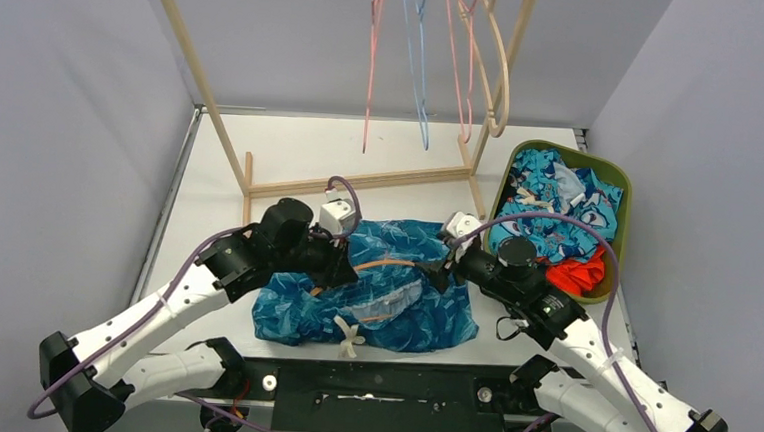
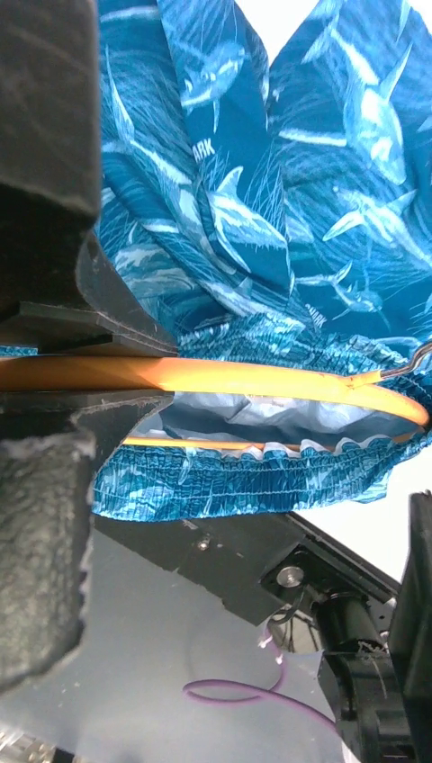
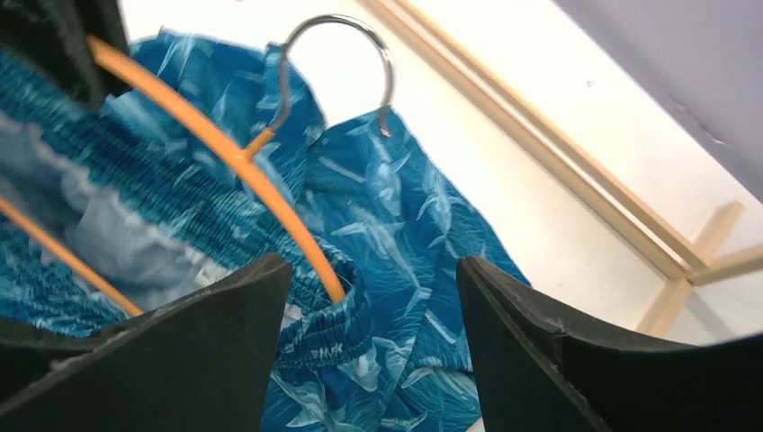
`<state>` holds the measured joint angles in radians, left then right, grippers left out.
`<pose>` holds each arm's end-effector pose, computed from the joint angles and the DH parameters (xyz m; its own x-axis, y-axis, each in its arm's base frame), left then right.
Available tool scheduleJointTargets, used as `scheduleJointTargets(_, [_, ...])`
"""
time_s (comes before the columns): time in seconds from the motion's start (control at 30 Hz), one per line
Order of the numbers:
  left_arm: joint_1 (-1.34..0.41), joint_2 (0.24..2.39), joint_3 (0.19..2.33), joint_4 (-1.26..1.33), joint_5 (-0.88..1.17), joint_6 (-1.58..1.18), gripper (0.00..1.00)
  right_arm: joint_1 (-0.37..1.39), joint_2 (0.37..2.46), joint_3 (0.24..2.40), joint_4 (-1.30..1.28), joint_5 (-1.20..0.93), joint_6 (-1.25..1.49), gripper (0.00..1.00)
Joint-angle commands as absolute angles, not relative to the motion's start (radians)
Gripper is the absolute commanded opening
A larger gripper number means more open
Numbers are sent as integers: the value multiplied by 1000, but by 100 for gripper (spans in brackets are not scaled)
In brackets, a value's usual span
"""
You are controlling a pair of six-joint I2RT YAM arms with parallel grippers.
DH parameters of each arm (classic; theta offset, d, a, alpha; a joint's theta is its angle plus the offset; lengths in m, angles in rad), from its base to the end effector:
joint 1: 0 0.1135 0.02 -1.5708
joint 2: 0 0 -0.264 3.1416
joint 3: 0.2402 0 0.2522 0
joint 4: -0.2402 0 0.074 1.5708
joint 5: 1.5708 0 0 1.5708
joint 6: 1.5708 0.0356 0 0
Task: Remove the shorts from the hanger
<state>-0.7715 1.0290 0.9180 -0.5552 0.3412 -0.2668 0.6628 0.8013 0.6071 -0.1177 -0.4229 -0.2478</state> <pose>0.1483 -0.1609 0.3057 -0.6503 0.2859 -0.7038 0.6989 0.5883 -0.4067 0.1404 0.1282 0.2820 -0.0214 -0.3004 -0.9536 -0.9018 0.4176 -0.1113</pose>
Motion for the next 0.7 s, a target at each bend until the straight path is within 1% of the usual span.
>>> scheduleJointTargets(0.0, [-769, 930, 937, -500, 259, -248, 0, 669, 741, 614, -9, -219, 11, 72])
scheduleJointTargets(0.1, [-770, 887, 931, -489, 208, -239, 0, 670, 759, 633, -79, -141, 171, 76])
scheduleJointTargets(0.17, [-770, 864, 923, -479, 181, -230, 0, 670, 802, 679, -162, -109, 253, 76])
scheduleJointTargets(0.27, [-770, 843, 920, -465, 161, -227, 0, 670, 881, 766, -264, -17, 474, 76])
scheduleJointTargets(0.4, [-771, 848, 914, -443, 155, -232, 0, 673, 974, 824, -237, -153, 576, 73])
scheduleJointTargets(0.47, [-772, 859, 918, -443, 152, -235, 0, 680, 1012, 844, -216, -172, 606, 72])
scheduleJointTargets(0.53, [-773, 866, 923, -446, 149, -239, 0, 692, 1049, 859, -211, -152, 613, 69])
scheduleJointTargets(0.67, [-775, 857, 931, -462, 125, -235, 0, 705, 1123, 908, -292, -49, 630, 59])
